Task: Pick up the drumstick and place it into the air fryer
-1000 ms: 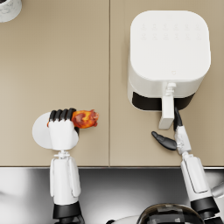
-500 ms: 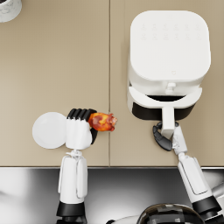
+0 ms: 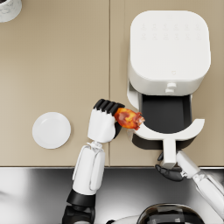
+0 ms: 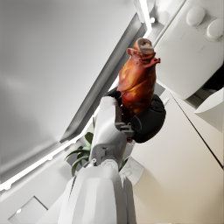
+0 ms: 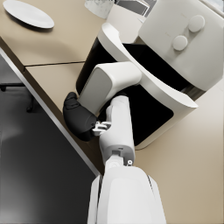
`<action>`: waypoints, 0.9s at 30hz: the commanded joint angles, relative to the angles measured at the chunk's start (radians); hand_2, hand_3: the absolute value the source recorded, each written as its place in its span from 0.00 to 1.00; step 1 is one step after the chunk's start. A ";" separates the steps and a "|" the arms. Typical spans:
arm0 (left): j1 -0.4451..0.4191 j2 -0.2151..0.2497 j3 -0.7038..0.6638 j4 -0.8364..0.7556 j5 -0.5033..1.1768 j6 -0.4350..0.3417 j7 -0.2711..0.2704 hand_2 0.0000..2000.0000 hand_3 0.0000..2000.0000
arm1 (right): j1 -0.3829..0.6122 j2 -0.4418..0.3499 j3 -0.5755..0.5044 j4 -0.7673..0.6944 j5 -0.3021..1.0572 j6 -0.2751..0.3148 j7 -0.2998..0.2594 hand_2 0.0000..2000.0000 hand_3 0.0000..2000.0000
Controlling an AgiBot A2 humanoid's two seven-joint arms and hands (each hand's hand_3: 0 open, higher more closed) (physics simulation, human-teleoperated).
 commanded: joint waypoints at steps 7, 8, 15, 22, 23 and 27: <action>0.297 0.138 0.261 0.232 -0.001 -0.009 0.001 1.00 1.00 | 0.007 -0.205 0.140 0.144 -0.002 0.022 -0.001 1.00 1.00; 0.317 0.149 0.289 0.260 0.000 -0.010 0.001 1.00 1.00 | 0.010 -0.211 0.140 0.139 -0.002 0.025 0.000 1.00 1.00; 0.280 0.145 0.285 0.252 0.000 0.012 -0.003 0.00 0.18 | 0.043 -0.195 0.140 0.131 -0.002 0.032 0.001 1.00 1.00; 0.103 0.078 -0.044 0.087 0.000 0.030 -0.006 0.00 0.00 | 0.079 -0.235 0.139 0.078 -0.002 0.046 0.002 1.00 1.00; 0.087 0.076 -0.079 0.068 0.000 0.032 -0.006 0.00 0.00 | 0.091 -0.239 0.139 0.063 -0.002 0.048 0.002 1.00 1.00; 0.039 0.075 -0.214 0.018 0.000 0.035 -0.006 0.00 0.00 | 0.171 -0.275 0.136 -0.023 -0.001 0.070 0.002 1.00 1.00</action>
